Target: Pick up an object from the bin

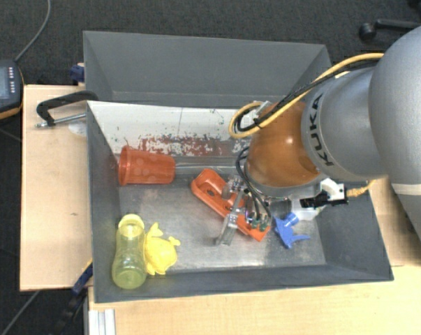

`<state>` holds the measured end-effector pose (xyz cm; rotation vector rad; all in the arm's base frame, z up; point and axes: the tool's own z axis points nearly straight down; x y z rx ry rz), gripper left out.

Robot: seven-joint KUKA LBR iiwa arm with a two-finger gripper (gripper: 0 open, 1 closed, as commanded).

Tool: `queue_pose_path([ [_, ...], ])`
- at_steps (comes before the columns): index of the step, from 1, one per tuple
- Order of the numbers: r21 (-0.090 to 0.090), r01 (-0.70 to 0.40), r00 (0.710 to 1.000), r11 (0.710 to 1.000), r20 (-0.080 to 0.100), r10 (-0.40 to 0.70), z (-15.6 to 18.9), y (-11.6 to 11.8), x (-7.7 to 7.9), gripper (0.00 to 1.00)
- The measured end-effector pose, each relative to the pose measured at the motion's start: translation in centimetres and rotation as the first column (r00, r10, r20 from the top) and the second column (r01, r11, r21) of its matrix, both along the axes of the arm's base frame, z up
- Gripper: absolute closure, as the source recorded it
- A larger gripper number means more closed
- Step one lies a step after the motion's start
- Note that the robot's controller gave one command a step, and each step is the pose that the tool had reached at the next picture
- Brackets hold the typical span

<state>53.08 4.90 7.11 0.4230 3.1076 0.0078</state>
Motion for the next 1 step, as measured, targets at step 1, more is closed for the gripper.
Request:
queue_pose_path([
  [1,-0.001,-0.039,0.999,0.999,0.006,0.039,0.13,0.05,0.65,1.00],
])
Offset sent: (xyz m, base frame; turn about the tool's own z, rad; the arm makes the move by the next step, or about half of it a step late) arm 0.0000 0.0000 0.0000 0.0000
